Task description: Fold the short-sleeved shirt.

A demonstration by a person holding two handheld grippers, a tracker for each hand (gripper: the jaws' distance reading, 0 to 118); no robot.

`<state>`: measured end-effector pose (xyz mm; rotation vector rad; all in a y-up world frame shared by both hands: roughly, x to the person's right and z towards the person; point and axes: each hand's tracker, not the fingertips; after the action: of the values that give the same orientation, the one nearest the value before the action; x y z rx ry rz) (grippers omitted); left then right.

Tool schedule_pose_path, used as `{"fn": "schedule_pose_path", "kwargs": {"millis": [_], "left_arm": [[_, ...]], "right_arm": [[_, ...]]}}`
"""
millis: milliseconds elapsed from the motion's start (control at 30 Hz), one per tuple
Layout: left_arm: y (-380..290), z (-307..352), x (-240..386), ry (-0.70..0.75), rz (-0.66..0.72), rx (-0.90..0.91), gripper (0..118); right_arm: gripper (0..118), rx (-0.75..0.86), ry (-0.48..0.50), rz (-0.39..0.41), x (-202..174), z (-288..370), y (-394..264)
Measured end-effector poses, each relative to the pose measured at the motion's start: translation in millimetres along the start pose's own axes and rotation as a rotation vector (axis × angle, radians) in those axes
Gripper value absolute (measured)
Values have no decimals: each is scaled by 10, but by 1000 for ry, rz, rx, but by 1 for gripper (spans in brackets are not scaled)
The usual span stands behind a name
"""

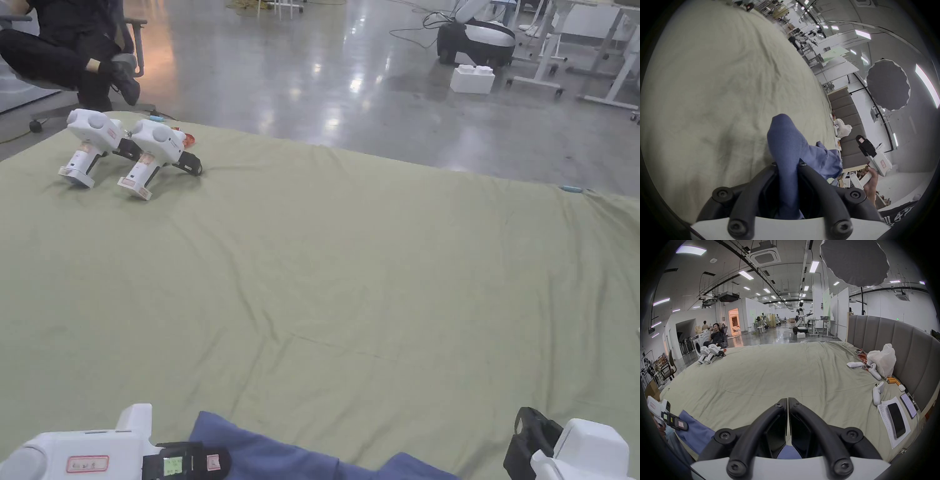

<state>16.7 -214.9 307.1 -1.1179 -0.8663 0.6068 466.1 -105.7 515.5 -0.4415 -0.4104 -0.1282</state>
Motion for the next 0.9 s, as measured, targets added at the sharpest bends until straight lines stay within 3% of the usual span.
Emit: {"fn": "schedule_pose_path", "kwargs": {"millis": [200,467,633,900], "left_arm": [[308,656,416,145,-94,109,8],[529,1038,1093,540,-241,97,8],[412,766,1522,541,-246,85,8],[148,252,1998,540,-373,-28,8]], "right_arm": [[1,2,6,-10,28,4,11],[1,5,33,-11,19,-37,-3],[1,3,36,-25,31,-55,-32],[1,-7,25,-34,94,-36,-67]]}}
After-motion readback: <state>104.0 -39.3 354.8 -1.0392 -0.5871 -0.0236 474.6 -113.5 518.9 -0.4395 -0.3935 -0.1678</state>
